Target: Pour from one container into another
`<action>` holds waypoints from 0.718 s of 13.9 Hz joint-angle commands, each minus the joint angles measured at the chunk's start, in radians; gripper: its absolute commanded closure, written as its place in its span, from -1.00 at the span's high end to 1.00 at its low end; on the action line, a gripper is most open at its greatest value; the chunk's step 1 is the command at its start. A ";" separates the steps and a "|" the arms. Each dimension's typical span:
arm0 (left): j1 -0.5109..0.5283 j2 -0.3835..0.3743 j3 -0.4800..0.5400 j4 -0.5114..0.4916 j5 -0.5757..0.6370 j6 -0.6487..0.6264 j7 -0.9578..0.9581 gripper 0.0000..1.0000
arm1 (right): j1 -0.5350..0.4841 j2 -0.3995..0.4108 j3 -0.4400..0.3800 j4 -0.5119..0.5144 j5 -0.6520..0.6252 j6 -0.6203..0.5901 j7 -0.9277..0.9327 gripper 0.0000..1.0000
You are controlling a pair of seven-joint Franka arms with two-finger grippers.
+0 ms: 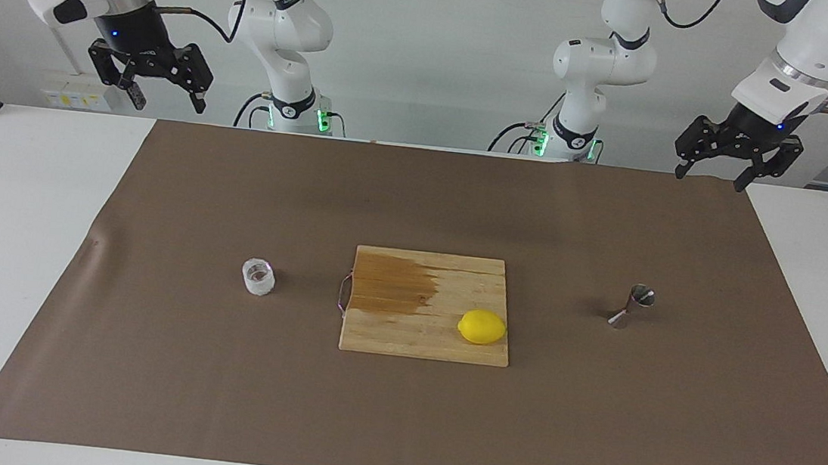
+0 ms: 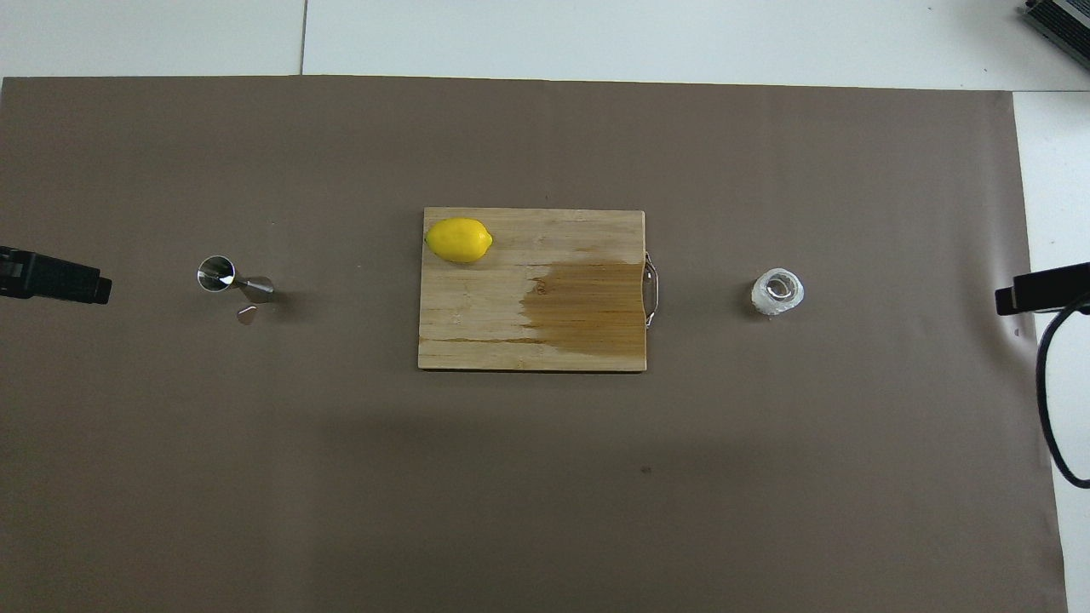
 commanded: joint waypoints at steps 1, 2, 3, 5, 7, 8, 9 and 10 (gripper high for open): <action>0.004 -0.019 0.001 -0.017 -0.013 -0.014 0.023 1.00 | -0.008 -0.021 0.003 -0.029 -0.009 0.008 -0.014 1.00; 0.005 -0.024 0.001 -0.027 -0.013 -0.014 0.026 1.00 | -0.008 -0.021 0.003 -0.029 -0.009 0.008 -0.014 1.00; 0.007 -0.024 0.001 -0.030 -0.015 -0.014 0.021 1.00 | -0.008 -0.021 0.003 -0.029 -0.009 0.008 -0.014 1.00; 0.007 -0.025 0.003 -0.031 -0.015 -0.022 0.009 1.00 | -0.008 -0.021 0.003 -0.029 -0.009 0.008 -0.014 1.00; 0.022 -0.039 0.004 -0.046 -0.015 -0.080 -0.065 1.00 | -0.008 -0.021 0.003 -0.031 -0.009 0.007 -0.014 1.00; 0.030 -0.051 0.004 -0.069 -0.015 -0.077 -0.136 1.00 | -0.008 -0.021 0.003 -0.029 -0.009 0.007 -0.014 1.00; 0.036 -0.063 0.006 -0.100 -0.015 -0.060 -0.194 1.00 | -0.008 -0.021 0.003 -0.031 -0.009 0.007 -0.014 1.00; 0.049 -0.077 0.006 -0.129 -0.016 -0.028 -0.233 1.00 | -0.008 -0.021 0.004 -0.031 -0.009 0.007 -0.014 1.00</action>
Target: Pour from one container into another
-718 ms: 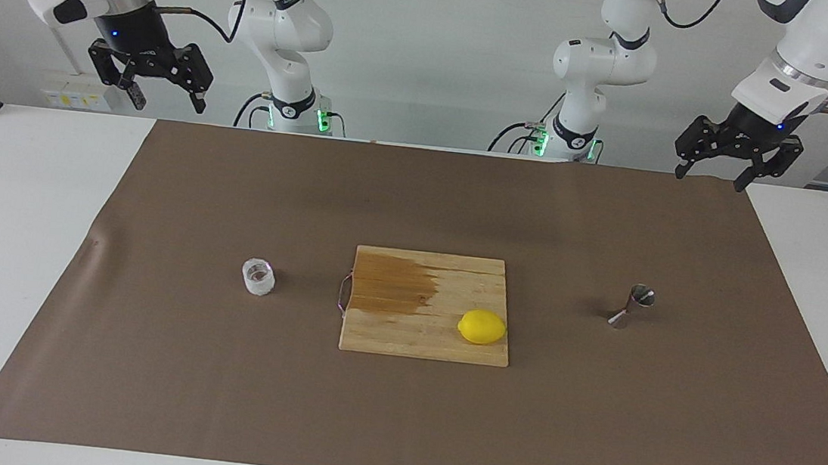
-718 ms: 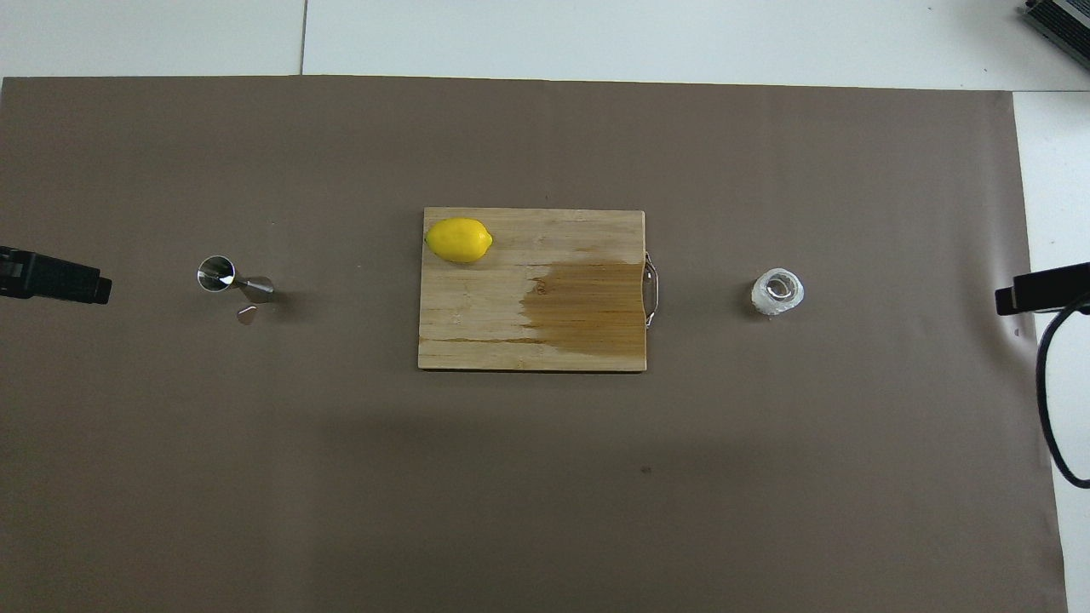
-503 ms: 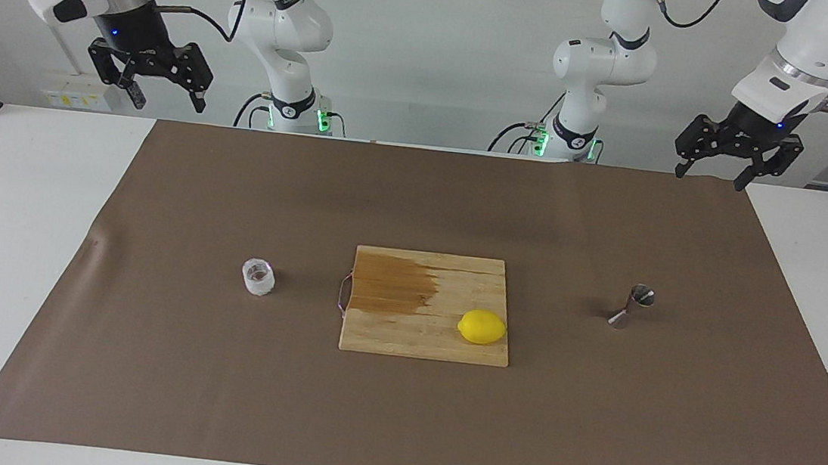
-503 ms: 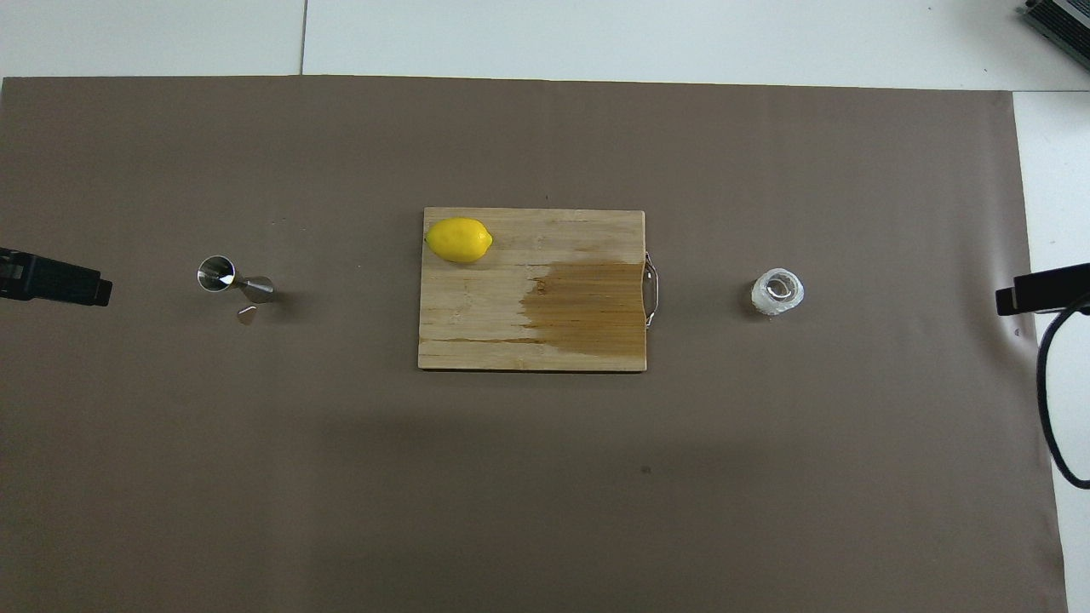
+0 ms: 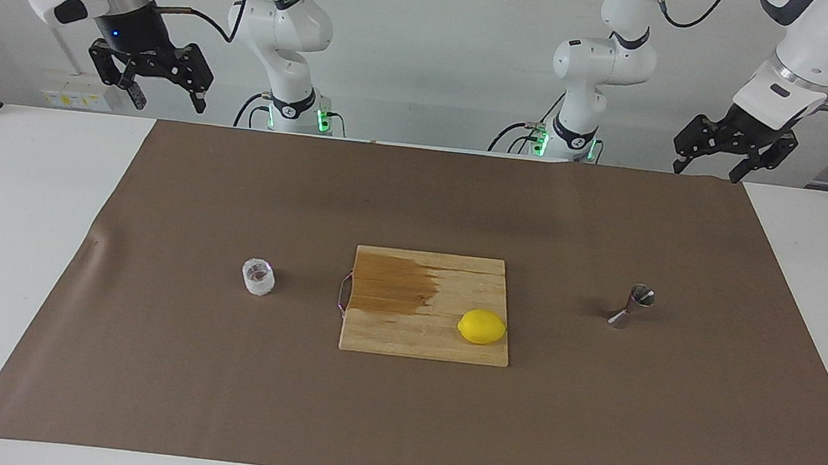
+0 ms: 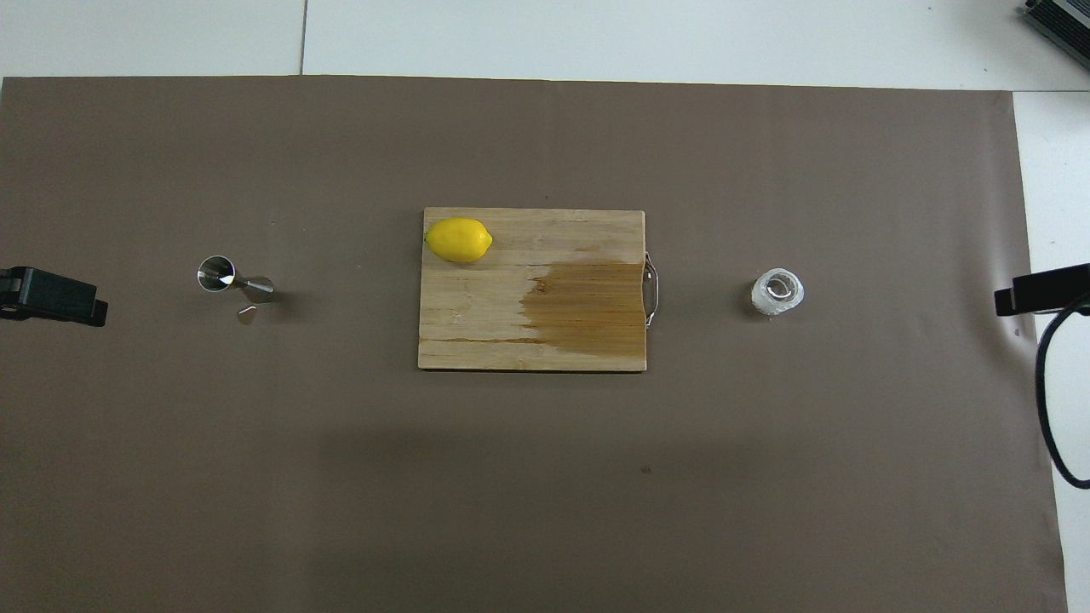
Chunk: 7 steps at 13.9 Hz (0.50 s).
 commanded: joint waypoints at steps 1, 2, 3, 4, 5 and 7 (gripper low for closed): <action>0.044 -0.068 -0.001 -0.121 -0.034 0.074 -0.140 1.00 | -0.008 -0.021 0.003 -0.027 -0.009 0.007 -0.014 1.00; 0.050 -0.084 0.001 -0.159 -0.071 0.090 -0.236 1.00 | -0.008 -0.021 0.003 -0.027 -0.009 0.007 -0.014 1.00; 0.061 -0.113 0.001 -0.222 -0.091 0.108 -0.372 1.00 | -0.008 -0.021 0.003 -0.027 -0.009 0.007 -0.014 1.00; 0.079 -0.137 0.001 -0.271 -0.115 0.151 -0.457 1.00 | -0.008 -0.021 0.003 -0.027 -0.009 0.007 -0.014 1.00; 0.084 -0.154 0.001 -0.303 -0.155 0.177 -0.531 1.00 | -0.008 -0.021 0.003 -0.025 -0.009 0.007 -0.014 1.00; 0.095 -0.157 0.002 -0.317 -0.191 0.178 -0.732 1.00 | -0.008 -0.021 0.003 -0.025 -0.009 0.007 -0.014 1.00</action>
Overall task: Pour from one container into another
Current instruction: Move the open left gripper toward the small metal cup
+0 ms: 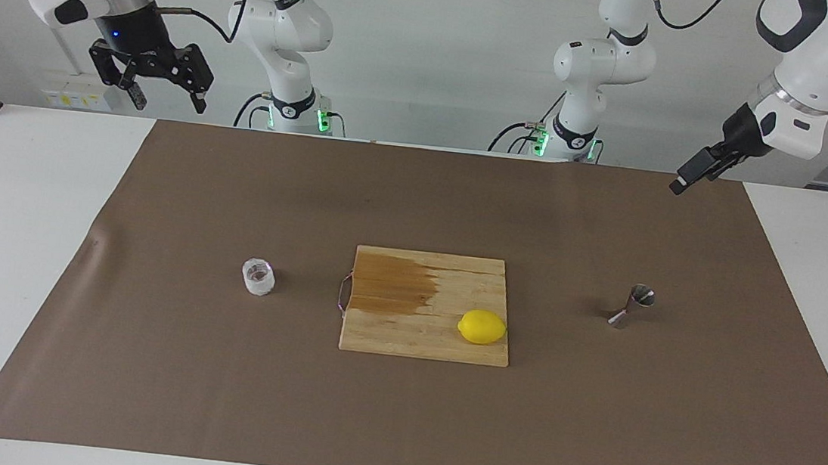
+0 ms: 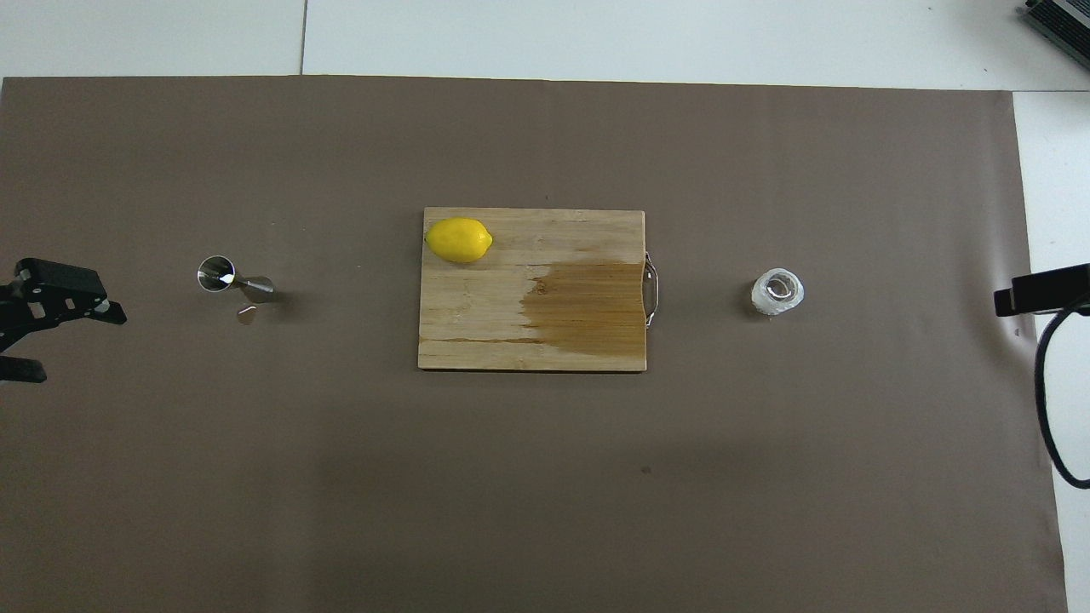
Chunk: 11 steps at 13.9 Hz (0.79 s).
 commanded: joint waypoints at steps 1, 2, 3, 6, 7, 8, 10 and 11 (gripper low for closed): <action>0.040 -0.059 -0.002 -0.078 -0.095 0.040 -0.240 1.00 | -0.008 -0.021 0.003 -0.026 -0.009 0.007 -0.014 1.00; 0.081 -0.059 -0.002 -0.076 -0.138 0.030 -0.289 1.00 | -0.008 -0.021 0.003 -0.024 -0.009 0.007 -0.014 1.00; 0.107 -0.059 -0.001 -0.076 -0.165 0.016 -0.312 1.00 | -0.008 -0.021 0.003 -0.026 -0.009 0.007 -0.014 1.00; 0.150 -0.030 -0.001 -0.089 -0.252 0.005 -0.430 1.00 | -0.008 -0.021 0.003 -0.026 -0.009 0.007 -0.014 1.00; 0.152 -0.025 -0.001 -0.104 -0.281 0.020 -0.466 1.00 | -0.008 -0.021 0.003 -0.026 -0.009 0.007 -0.014 1.00; 0.160 -0.015 0.002 -0.110 -0.316 0.030 -0.495 1.00 | -0.008 -0.021 0.003 -0.026 -0.009 0.007 -0.014 1.00; 0.219 0.016 0.001 -0.116 -0.416 0.051 -0.538 1.00 | -0.008 -0.021 0.003 -0.026 -0.009 0.007 -0.014 1.00; 0.250 0.039 0.002 -0.134 -0.474 0.056 -0.544 1.00 | -0.008 -0.021 0.003 -0.026 -0.009 0.007 -0.014 1.00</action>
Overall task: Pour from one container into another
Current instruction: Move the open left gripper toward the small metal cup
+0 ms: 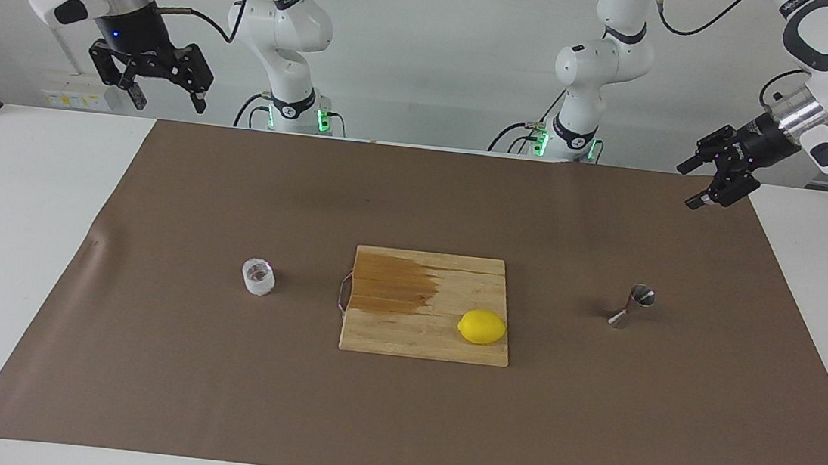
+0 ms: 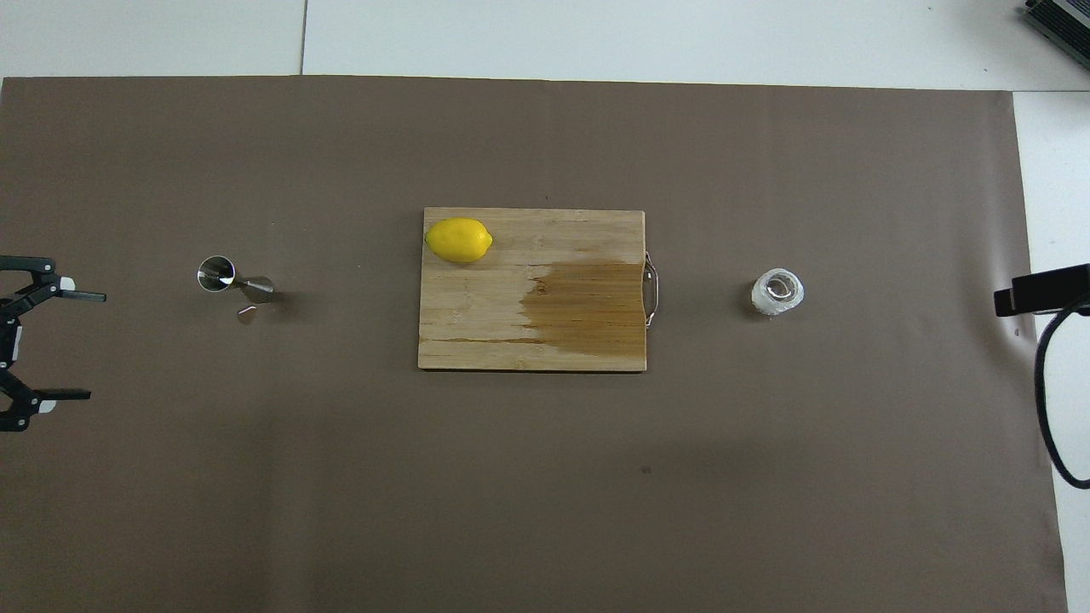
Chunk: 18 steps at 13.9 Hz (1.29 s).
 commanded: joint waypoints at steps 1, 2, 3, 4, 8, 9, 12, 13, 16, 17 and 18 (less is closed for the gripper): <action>0.084 0.054 -0.005 -0.043 -0.138 0.030 -0.038 1.00 | -0.008 -0.021 0.003 -0.026 -0.009 0.007 -0.014 1.00; 0.085 0.086 -0.005 -0.055 -0.162 0.058 -0.047 1.00 | -0.008 -0.021 0.003 -0.024 -0.009 0.007 -0.014 1.00; 0.085 0.109 -0.005 -0.068 -0.196 0.105 -0.072 1.00 | -0.008 -0.021 0.003 -0.024 -0.009 0.007 -0.014 1.00; 0.085 0.142 -0.005 -0.072 -0.233 0.145 -0.081 1.00 | -0.008 -0.021 0.004 -0.024 -0.009 0.007 -0.014 1.00; 0.063 0.203 -0.005 -0.106 -0.351 0.273 -0.167 1.00 | -0.008 -0.021 0.003 -0.024 -0.009 0.007 -0.014 1.00; 0.068 0.228 -0.005 -0.106 -0.389 0.273 -0.168 1.00 | -0.008 -0.021 0.003 -0.026 -0.009 0.007 -0.014 1.00; 0.072 0.251 -0.005 -0.158 -0.495 0.308 -0.175 1.00 | -0.008 -0.021 0.003 -0.026 -0.009 0.007 -0.014 1.00; 0.069 0.274 -0.005 -0.160 -0.508 0.320 -0.172 1.00 | -0.008 -0.021 0.003 -0.026 -0.009 0.007 -0.014 1.00; 0.063 0.297 -0.007 -0.163 -0.512 0.323 -0.143 1.00 | -0.008 -0.021 0.003 -0.024 -0.009 0.007 -0.014 1.00; 0.063 0.306 -0.007 -0.172 -0.529 0.323 -0.100 1.00 | -0.008 -0.021 0.003 -0.026 -0.009 0.007 -0.014 1.00; 0.066 0.312 -0.007 -0.186 -0.558 0.323 -0.060 1.00 | -0.008 -0.021 0.003 -0.026 -0.009 0.007 -0.014 1.00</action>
